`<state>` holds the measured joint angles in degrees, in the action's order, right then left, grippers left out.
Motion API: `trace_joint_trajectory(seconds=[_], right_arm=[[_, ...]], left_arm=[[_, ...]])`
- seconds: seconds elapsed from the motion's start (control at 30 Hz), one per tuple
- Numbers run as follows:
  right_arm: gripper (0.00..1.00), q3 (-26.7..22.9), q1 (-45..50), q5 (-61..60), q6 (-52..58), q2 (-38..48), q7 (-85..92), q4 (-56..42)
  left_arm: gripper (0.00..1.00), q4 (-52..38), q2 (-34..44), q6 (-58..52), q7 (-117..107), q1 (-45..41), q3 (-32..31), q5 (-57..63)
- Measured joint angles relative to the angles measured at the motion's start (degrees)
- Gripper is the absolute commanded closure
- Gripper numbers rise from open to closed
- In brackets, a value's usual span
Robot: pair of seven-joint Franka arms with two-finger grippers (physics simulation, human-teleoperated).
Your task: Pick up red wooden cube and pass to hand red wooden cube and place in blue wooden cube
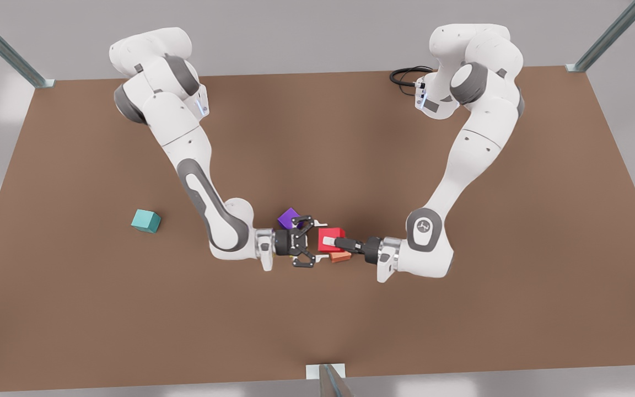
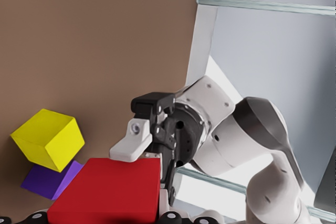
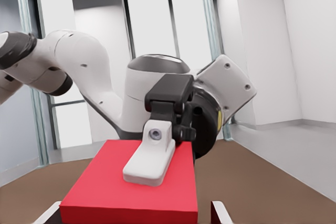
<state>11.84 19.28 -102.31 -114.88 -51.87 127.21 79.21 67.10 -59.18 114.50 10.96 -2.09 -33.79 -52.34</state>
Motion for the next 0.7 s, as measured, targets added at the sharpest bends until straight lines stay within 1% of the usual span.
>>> trace_joint_trajectory(seconds=[0.27,0.3,0.33,0.37,0.43,0.47,0.53,0.7], right_arm=[[0.01,1.4,0.3,-0.1,-1.7,-1.0,-0.7,-1.3],[0.22,1.4,0.4,-0.1,-1.8,-1.0,-0.8,-1.3],[0.53,1.4,0.3,0.2,-1.8,-1.0,-0.9,-1.4],[0.66,1.4,0.3,0.5,-1.7,-1.1,-1.2,-1.5],[0.66,1.4,0.3,0.7,-1.8,-1.2,-1.5,-1.8],[0.66,1.4,0.3,0.7,-1.9,-1.2,-1.7,-1.9],[0.66,1.5,0.3,0.7,-2.0,-1.2,-1.9,-2.0],[0.66,1.4,-0.1,0.8,-2.2,-1.0,-2.4,-1.9]], left_arm=[[0.42,0.0,0.0,2.0,-0.1,-0.5,-0.3,-1.2],[0.42,0.0,0.0,2.2,-0.1,-0.5,-0.3,-1.2],[0.42,0.0,0.0,2.3,-0.1,-0.5,-0.3,-1.3],[0.42,0.0,0.0,2.5,-0.1,-0.5,-0.3,-1.3],[0.40,0.0,0.0,2.6,-0.1,-0.4,-0.3,-1.3],[0.32,0.0,0.0,2.7,-0.1,-0.4,-0.3,-1.4],[0.01,0.0,0.0,2.7,0.1,-0.5,-0.3,-1.7],[0.00,0.0,0.1,2.8,0.5,-0.2,-0.3,-1.9]])
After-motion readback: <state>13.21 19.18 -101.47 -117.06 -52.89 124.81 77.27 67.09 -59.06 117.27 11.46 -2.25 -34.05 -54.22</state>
